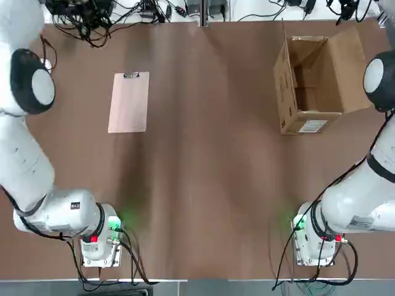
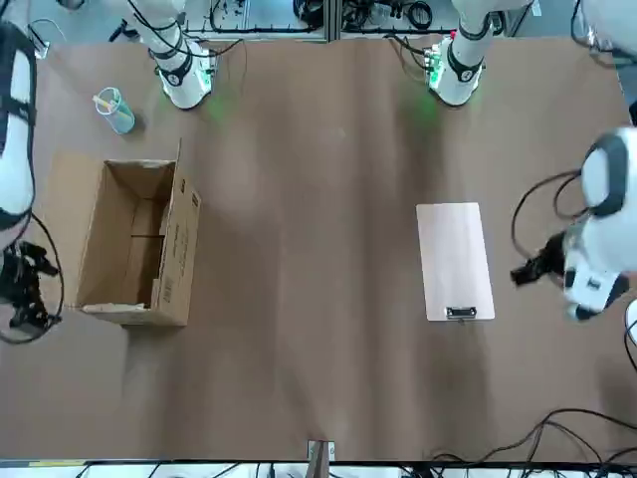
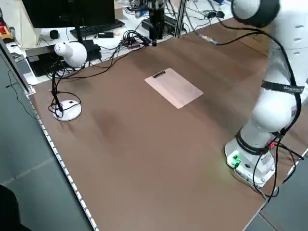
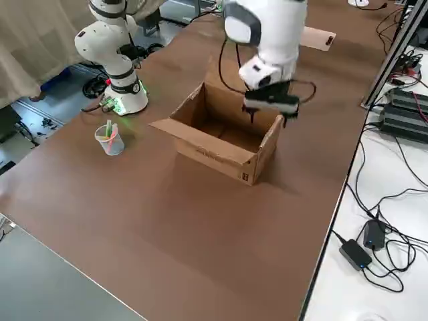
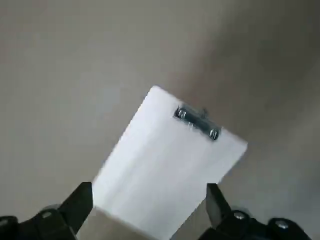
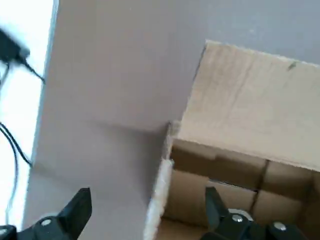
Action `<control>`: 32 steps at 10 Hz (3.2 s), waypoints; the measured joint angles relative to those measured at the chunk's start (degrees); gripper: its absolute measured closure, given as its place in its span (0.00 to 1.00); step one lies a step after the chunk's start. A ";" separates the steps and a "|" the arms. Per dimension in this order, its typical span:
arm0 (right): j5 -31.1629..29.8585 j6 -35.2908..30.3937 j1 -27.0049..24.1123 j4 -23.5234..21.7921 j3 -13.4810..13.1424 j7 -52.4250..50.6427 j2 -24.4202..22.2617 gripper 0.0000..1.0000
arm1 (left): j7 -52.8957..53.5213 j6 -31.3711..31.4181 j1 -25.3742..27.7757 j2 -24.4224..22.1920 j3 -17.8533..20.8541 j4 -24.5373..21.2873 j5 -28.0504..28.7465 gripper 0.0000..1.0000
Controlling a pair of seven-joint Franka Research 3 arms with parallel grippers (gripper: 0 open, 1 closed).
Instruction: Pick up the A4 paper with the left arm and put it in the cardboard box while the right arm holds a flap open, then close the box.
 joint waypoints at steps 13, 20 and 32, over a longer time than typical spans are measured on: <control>-1.52 6.34 -0.70 -4.20 0.46 8.08 6.09 0.03 | -48.78 25.59 -4.59 18.92 0.06 -3.49 4.91 0.00; -2.41 6.58 -0.61 -4.53 0.72 8.94 6.08 0.88 | -52.49 26.05 -4.85 17.86 -0.30 -3.46 4.92 0.31; -2.27 0.43 13.82 -3.48 1.73 25.34 2.71 0.96 | -53.16 26.49 -4.78 17.54 -0.36 -3.58 4.83 0.70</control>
